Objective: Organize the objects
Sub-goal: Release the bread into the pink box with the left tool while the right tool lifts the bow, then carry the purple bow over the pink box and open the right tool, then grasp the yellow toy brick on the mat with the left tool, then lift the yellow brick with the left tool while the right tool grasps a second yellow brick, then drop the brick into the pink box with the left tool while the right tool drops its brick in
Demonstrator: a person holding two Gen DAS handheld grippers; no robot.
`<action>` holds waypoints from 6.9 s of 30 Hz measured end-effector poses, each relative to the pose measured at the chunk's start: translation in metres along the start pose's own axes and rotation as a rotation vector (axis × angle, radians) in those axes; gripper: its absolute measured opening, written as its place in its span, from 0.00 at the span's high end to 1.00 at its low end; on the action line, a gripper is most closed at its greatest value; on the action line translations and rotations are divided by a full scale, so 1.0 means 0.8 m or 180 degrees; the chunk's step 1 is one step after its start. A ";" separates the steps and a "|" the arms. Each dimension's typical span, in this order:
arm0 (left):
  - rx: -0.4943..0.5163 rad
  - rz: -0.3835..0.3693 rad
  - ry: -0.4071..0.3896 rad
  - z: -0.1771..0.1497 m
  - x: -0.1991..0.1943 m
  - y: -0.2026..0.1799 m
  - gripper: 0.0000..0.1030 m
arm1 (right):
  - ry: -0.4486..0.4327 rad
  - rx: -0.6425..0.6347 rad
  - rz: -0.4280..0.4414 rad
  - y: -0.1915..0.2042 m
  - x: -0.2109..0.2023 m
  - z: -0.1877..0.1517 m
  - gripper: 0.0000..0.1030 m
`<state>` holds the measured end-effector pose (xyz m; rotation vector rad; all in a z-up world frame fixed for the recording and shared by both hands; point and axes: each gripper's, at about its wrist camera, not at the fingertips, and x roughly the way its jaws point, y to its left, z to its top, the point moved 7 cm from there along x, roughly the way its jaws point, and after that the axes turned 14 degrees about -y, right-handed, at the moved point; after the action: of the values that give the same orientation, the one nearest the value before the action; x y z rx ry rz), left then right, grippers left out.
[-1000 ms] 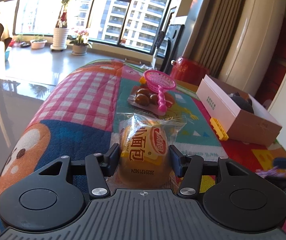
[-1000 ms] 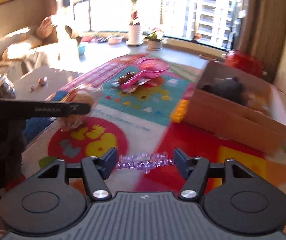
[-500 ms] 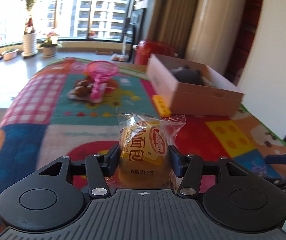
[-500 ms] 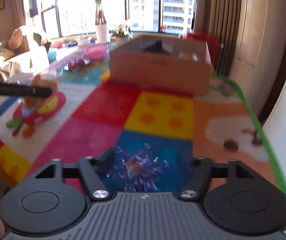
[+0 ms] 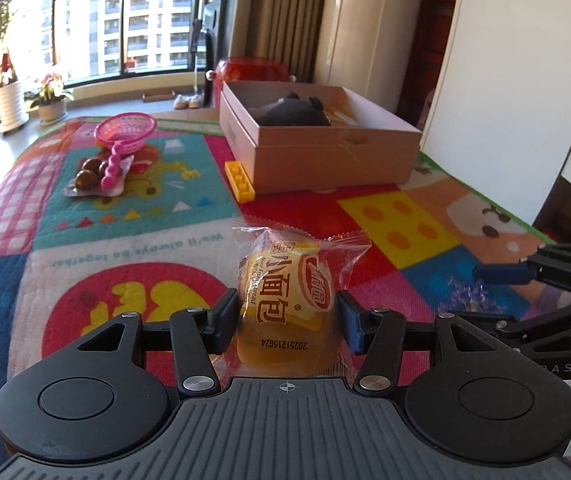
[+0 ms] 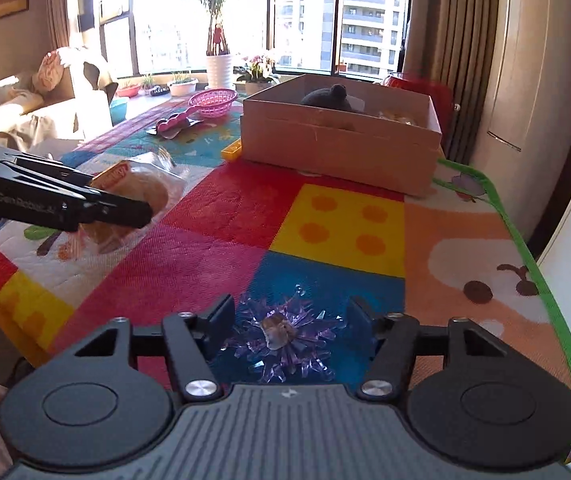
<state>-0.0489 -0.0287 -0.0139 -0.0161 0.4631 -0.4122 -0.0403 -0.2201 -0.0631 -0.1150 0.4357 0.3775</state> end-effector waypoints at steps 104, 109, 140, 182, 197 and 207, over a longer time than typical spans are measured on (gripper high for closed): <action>0.0003 -0.0166 -0.0056 0.051 0.133 0.074 0.82 | 0.0148 0.0319 -0.0469 -0.026 0.150 0.064 0.29; -0.0087 -0.0141 0.0015 0.042 0.092 0.090 0.83 | 0.0143 0.0342 -0.0444 -0.026 0.155 0.062 0.21; -0.1499 0.0853 -0.1239 0.032 -0.003 0.282 0.83 | 0.0353 0.0056 0.0072 0.116 0.395 0.291 0.13; -0.1689 0.0727 -0.1217 0.029 -0.002 0.290 0.83 | 0.1158 -0.0071 0.0056 0.149 0.437 0.232 0.86; -0.1495 0.0489 -0.1077 0.045 -0.006 0.248 0.83 | 0.0912 0.0106 0.0101 0.032 0.142 0.160 0.86; -0.0443 -0.0486 0.0065 0.027 0.005 0.020 0.83 | 0.0668 0.0422 -0.0043 -0.035 0.041 0.083 0.86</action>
<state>-0.0301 -0.0171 0.0017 -0.1831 0.5117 -0.5297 0.0237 -0.2231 -0.0165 -0.0285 0.6655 0.3234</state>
